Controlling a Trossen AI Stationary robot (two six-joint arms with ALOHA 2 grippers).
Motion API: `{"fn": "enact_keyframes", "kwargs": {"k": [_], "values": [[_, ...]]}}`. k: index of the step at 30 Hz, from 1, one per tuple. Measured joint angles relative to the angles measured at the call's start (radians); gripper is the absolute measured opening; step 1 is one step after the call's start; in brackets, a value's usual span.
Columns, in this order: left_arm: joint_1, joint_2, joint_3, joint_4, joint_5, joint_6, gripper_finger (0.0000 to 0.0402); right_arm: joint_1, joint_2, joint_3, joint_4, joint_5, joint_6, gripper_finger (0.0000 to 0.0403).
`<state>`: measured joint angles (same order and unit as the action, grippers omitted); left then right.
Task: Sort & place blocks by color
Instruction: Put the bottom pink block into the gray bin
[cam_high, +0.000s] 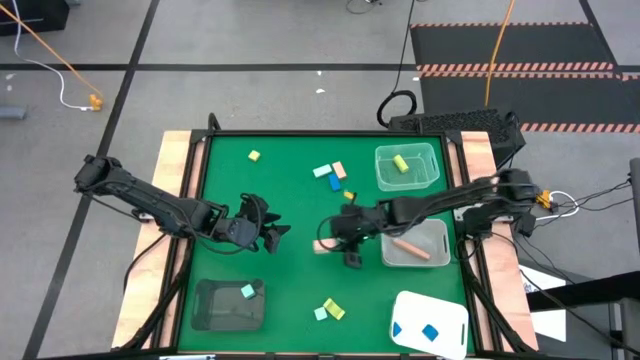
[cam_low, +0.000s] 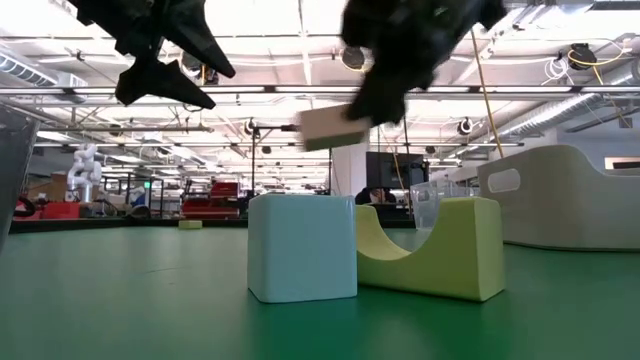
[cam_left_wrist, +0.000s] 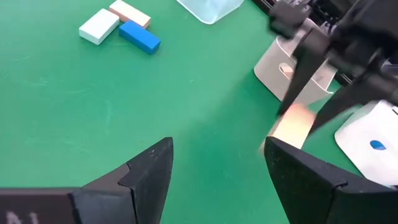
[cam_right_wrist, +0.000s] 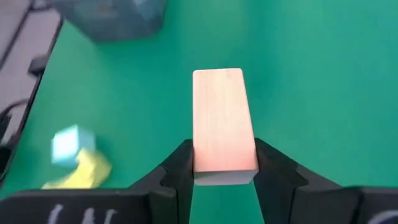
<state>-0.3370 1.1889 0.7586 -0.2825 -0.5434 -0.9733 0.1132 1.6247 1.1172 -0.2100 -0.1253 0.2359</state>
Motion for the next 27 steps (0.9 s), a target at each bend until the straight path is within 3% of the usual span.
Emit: {"fn": "enact_keyframes", "kwargs": {"k": [7, 14, 22, 27], "values": [[0.005, 0.0, 0.0, 0.001, 0.0, -0.001, 0.0253, 0.0, -0.235, 0.0, -0.399, 0.001, 0.045, 0.0112], [0.022, 0.0, 0.0, 0.003, 0.0, -0.001, 0.0253, 0.006, -0.411, 0.0, -0.729, 0.0, 0.195, 0.0112], [0.024, 0.0, 0.0, 0.003, 0.0, -0.001, 0.0253, 0.072, -0.463, 0.0, -1.03, 0.0, 0.349, 0.0112], [0.024, 0.0, 0.0, 0.003, 0.0, -0.001, 0.0253, 0.107, -0.449, -0.001, -1.068, 0.004, 0.376, 0.0112]]}}
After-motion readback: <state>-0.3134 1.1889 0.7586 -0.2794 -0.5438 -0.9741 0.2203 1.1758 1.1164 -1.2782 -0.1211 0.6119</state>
